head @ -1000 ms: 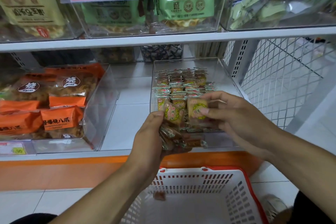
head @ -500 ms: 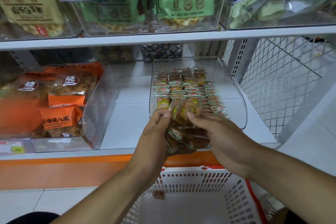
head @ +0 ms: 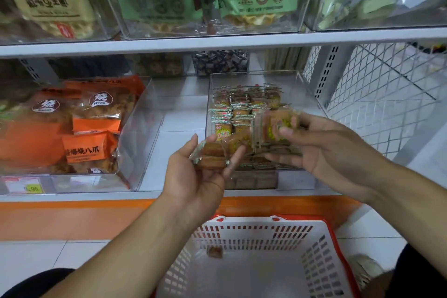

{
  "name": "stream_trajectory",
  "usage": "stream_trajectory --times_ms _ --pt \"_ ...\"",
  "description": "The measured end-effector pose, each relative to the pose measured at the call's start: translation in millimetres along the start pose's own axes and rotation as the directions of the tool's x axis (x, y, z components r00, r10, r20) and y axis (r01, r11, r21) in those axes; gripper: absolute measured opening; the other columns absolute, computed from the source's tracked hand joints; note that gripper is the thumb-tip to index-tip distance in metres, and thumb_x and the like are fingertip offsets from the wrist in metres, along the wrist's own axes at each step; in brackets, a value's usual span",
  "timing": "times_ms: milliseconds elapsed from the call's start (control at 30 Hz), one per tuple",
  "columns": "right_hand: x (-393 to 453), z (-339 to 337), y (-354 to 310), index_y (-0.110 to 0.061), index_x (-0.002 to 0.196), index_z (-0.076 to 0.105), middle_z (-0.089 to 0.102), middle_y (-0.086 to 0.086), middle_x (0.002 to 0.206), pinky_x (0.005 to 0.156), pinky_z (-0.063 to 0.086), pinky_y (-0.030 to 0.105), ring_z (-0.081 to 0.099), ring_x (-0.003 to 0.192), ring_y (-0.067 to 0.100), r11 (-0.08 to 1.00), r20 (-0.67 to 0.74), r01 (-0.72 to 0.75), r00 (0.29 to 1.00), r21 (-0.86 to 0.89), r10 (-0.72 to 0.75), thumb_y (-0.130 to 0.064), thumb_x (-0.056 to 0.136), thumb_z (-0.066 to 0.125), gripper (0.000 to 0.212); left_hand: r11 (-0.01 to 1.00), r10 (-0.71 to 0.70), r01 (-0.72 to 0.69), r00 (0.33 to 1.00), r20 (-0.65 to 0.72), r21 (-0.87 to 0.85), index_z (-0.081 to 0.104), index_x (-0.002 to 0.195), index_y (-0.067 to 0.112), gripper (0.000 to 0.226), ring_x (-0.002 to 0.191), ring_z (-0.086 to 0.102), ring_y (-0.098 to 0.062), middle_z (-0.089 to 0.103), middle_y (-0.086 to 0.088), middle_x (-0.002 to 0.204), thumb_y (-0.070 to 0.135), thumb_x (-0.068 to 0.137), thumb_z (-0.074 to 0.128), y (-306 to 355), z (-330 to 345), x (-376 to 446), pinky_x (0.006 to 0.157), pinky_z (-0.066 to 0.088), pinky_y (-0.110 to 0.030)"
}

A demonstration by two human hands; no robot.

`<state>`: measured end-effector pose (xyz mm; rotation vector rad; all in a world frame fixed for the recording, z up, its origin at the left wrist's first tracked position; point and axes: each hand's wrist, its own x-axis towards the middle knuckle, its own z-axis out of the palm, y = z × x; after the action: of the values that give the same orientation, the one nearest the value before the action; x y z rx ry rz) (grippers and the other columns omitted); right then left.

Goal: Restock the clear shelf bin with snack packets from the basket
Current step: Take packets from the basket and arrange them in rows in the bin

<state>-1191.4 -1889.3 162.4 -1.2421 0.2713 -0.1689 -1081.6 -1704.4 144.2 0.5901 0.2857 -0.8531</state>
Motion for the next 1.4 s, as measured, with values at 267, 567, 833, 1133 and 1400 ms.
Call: stream_trajectory --times_ms 267,567,833,1133,1400 --pt "-1.3 5.5 6.0 -0.004 0.127 0.059 0.065 0.024 0.126 0.094 0.057 0.047 0.066 0.118 0.035 0.993 0.157 -0.11 0.982 0.046 0.101 -0.001 0.082 0.065 0.046 0.993 -0.05 0.044 0.997 0.053 0.112 0.068 0.094 0.005 0.032 0.07 0.077 -0.029 0.077 -0.016 0.082 0.033 0.101 0.056 -2.0 -0.1 -1.1 0.06 0.065 -0.041" --pt "2.5 8.2 3.6 0.001 0.131 0.06 0.068 0.02 0.127 0.09 0.059 0.034 0.067 0.118 0.029 0.98 0.052 -0.06 0.997 0.191 0.051 -0.006 0.087 0.06 0.045 0.573 0.179 -0.331 0.943 0.279 0.75 0.077 0.09 0.026 0.026 0.061 0.07 -0.018 0.072 -0.004 0.079 0.05 0.089 0.069 -6.3 -10.7 3.4 0.053 0.054 -0.031" --pt "1.6 3.3 10.9 0.004 0.125 0.062 0.071 0.018 0.122 0.09 0.059 0.029 0.07 0.113 0.025 0.981 0.042 -0.177 0.984 0.083 0.174 -0.005 0.079 0.068 0.047 0.408 0.288 -0.454 0.887 0.36 0.792 0.077 0.098 0.021 0.021 0.082 0.072 -0.023 0.078 -0.008 0.091 0.039 0.093 0.068 -9.9 -15.2 5.5 0.064 0.052 -0.034" --pt "-8.1 -4.1 0.3 -0.025 0.119 0.07 0.073 -0.001 0.119 0.102 0.053 0.038 0.069 0.113 0.017 0.759 0.227 0.126 0.974 -0.639 0.029 0.0 0.085 0.076 0.043 0.101 -0.03 -0.362 0.93 0.367 0.927 0.077 0.077 0.024 0.031 0.066 0.068 -0.024 0.074 -0.007 0.072 0.048 0.093 0.067 13.1 -13.7 10.5 0.053 0.053 -0.033" --pt "-5.2 -11.3 -1.3 -0.02 0.132 0.057 0.07 -0.001 0.125 0.09 0.053 0.019 0.065 0.119 0.011 0.859 0.254 0.05 0.963 -0.509 0.094 0.005 0.087 0.067 0.052 0.458 -0.277 -0.244 0.875 0.398 0.855 0.076 0.111 0.006 0.028 0.066 0.062 -0.016 0.067 -0.011 0.078 0.013 0.083 0.076 17.4 -15.1 16.6 0.053 0.048 -0.024"
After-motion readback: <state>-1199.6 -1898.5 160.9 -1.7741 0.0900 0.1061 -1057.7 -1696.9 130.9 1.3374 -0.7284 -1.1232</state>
